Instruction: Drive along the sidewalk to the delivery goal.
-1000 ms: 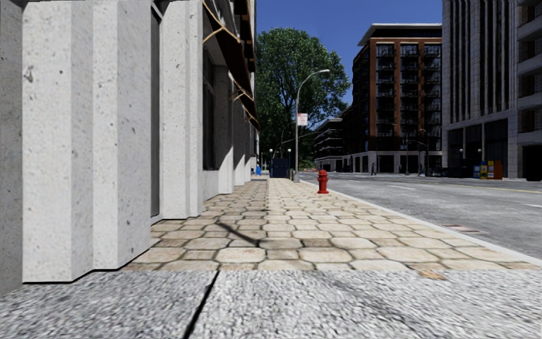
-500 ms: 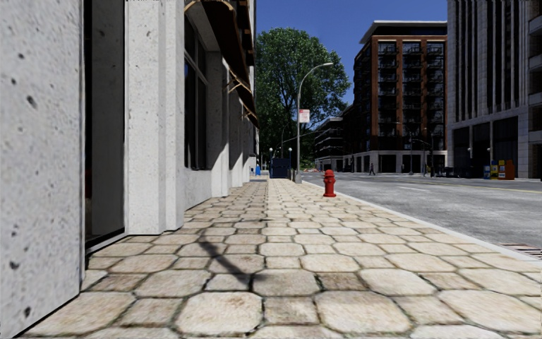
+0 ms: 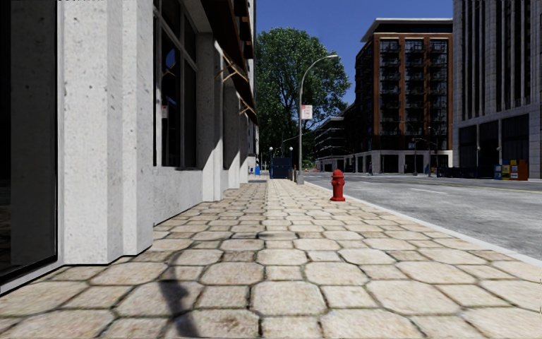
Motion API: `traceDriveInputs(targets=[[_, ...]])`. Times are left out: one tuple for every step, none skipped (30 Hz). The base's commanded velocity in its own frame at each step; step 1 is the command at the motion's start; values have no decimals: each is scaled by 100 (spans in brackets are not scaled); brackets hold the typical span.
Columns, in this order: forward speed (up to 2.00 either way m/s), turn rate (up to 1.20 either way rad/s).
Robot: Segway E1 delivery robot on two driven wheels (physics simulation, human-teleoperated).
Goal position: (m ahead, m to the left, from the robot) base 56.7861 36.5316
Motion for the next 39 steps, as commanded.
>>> traceDriveInputs(targets=[[200, 0], [200, 0], [200, 0], [200, 0], [200, 0], [200, 0], [200, 0], [200, 0], [200, 0], [200, 0], [200, 0], [200, 0], [200, 0], [200, 0], [200, 0], [200, 0], [200, 0], [200, 0], [200, 0], [200, 0], [200, 0], [200, 0], [200, 0], [200, 0], [200, 0], [200, 0], [200, 0], [200, 0], [200, 0], [200, 0], [200, 0], [200, 0], [200, 0], [200, 0], [200, 0], [200, 0], [200, 0], [200, 0], [200, 0]])
